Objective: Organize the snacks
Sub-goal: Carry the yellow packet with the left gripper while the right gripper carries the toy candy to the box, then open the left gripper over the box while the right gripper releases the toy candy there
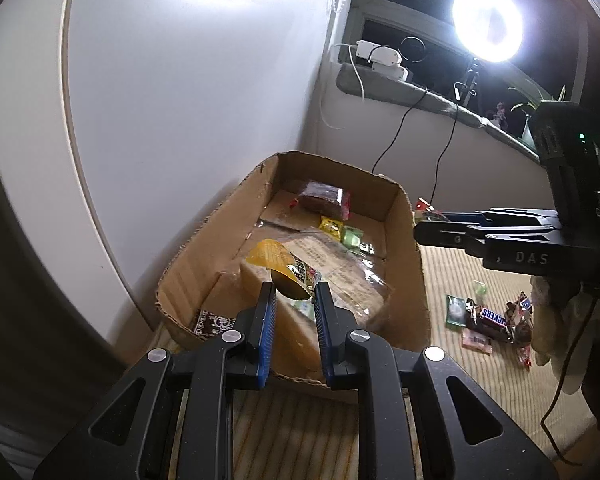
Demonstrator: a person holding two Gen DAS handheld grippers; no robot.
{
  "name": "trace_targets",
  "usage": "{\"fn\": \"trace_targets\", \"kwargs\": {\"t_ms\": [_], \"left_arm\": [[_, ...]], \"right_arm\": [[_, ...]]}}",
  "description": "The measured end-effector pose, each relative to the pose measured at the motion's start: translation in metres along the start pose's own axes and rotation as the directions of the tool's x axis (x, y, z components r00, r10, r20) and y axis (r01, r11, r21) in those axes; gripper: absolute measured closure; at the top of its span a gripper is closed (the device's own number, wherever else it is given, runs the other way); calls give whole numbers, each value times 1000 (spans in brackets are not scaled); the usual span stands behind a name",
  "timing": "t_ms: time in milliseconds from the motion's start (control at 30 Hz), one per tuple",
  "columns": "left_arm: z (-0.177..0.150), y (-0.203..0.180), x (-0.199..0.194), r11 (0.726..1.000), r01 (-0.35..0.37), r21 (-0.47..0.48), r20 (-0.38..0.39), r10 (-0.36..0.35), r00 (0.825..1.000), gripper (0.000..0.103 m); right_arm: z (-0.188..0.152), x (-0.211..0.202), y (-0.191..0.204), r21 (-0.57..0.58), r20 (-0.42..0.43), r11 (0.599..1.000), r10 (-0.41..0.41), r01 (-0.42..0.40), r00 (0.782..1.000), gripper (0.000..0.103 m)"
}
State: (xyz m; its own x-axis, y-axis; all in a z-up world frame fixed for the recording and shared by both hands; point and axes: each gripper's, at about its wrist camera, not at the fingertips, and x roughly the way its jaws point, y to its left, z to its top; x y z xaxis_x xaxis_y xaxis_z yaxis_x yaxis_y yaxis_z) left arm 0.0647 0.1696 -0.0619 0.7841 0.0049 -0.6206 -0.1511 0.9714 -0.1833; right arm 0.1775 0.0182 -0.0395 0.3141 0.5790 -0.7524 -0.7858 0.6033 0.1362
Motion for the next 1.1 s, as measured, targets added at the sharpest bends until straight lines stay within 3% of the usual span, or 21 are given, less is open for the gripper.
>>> {"fn": "trace_targets", "kwargs": {"t_ms": [900,933,967,1000,1067,1100], "left_arm": [[5,1,5,1000,-20,11,1,20,1000,84],[5,1,5,1000,-23,13,1,23,1000,78],[5,0,5,1000,-25,14,2,25,1000,72],[5,0,4,999,-29,14,6,29,1000,60],[6,0,3,999,-34,14,14,33,999,57],[6,0,3,999,-35,14,15,35,999,56]], "right_arm": [[13,29,4,-22,-26,1000,18,-18,1000,61],[13,29,5,-21,-26,1000,16,-17,1000,60],[13,29,5,-21,-26,1000,15,-16,1000,55],[13,28,5,-21,-24,1000,13,-13,1000,51],[13,25,5,-23,-11,1000,3,-4,1000,32],[14,23,6,-24,-3,1000,-1,1,1000,30]]}}
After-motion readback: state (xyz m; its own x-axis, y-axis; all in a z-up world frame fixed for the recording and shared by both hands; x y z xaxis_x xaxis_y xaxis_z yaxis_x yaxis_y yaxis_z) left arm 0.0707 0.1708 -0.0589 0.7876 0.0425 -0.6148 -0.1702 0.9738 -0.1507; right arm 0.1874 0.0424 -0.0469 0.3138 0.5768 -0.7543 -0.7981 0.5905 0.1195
